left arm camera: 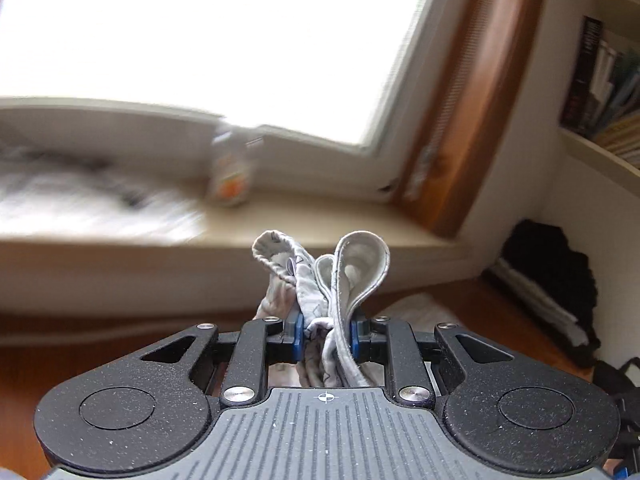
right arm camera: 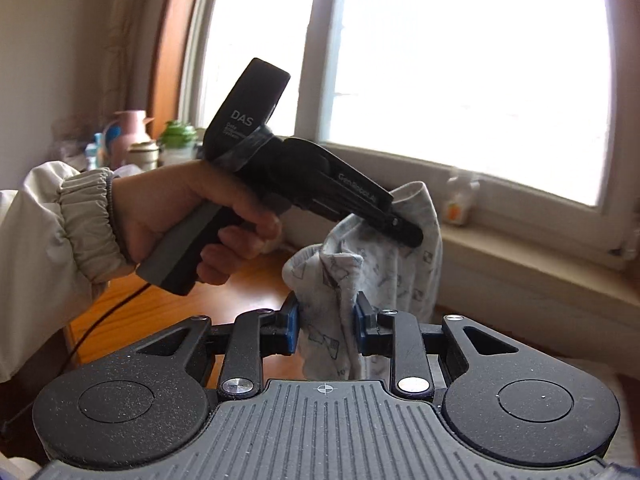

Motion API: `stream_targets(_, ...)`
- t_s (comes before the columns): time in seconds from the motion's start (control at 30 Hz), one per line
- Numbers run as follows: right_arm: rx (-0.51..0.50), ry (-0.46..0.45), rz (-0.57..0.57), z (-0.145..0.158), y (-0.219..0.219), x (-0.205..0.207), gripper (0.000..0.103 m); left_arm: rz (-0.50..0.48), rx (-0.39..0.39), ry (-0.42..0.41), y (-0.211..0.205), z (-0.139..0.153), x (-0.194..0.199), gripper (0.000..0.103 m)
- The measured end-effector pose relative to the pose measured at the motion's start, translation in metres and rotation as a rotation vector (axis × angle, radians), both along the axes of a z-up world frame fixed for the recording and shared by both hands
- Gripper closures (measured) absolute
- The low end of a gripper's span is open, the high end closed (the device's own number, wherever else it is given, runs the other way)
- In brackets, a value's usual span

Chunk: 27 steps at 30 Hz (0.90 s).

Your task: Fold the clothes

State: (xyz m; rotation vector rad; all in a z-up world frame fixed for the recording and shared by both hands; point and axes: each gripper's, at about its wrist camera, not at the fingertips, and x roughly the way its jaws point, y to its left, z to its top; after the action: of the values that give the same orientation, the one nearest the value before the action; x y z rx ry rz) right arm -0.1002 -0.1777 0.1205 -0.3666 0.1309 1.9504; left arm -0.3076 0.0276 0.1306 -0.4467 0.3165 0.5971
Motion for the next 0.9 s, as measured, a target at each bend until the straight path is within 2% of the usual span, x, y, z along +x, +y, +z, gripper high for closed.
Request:
stream_targets(0.13,-0.043,0.029,-0.119,-0.016,-0.004,0.054,0.076,-0.067,0.032,0.009,-0.01,0.017,0.068,0.081)
stream_targets(0.3,-0.098,0.065,-0.267,-0.036,-0.009,0.122,0.076,-0.16,0.039,0.061,-0.025,0.017,0.174,0.081)
stream_targets(0.4,-0.13,0.087,-0.357,-0.048,-0.012,0.162,0.074,-0.186,0.029,0.137,-0.028,0.003,0.237,0.072)
stream_targets(0.47,-0.152,0.101,-0.416,-0.056,-0.014,0.189,0.067,-0.162,0.058,0.166,-0.03,-0.006,0.263,0.064)
stream_targets(0.5,-0.163,0.109,-0.446,-0.06,-0.015,0.203,0.063,-0.15,0.066,0.157,-0.031,-0.008,0.269,0.061)
stream_targets(0.57,-0.184,0.123,-0.505,-0.068,-0.017,0.23,0.061,-0.156,0.074,0.13,-0.031,-0.011,0.268,0.04)
stream_targets(0.6,-0.19,0.119,-0.503,-0.069,-0.015,0.229,0.06,-0.159,0.077,0.116,-0.031,-0.012,0.267,0.038)
stream_targets(0.63,-0.195,0.113,-0.495,-0.07,-0.012,0.226,0.054,-0.157,0.084,0.115,-0.03,-0.015,0.263,0.037)
stream_targets(0.7,-0.205,0.101,-0.48,-0.071,-0.007,0.22,0.051,-0.153,0.086,0.115,-0.023,-0.023,0.253,0.037)
stream_targets(0.9,-0.234,0.063,-0.432,-0.076,0.01,0.2,0.051,-0.128,0.088,0.148,0.001,-0.058,0.212,0.036)
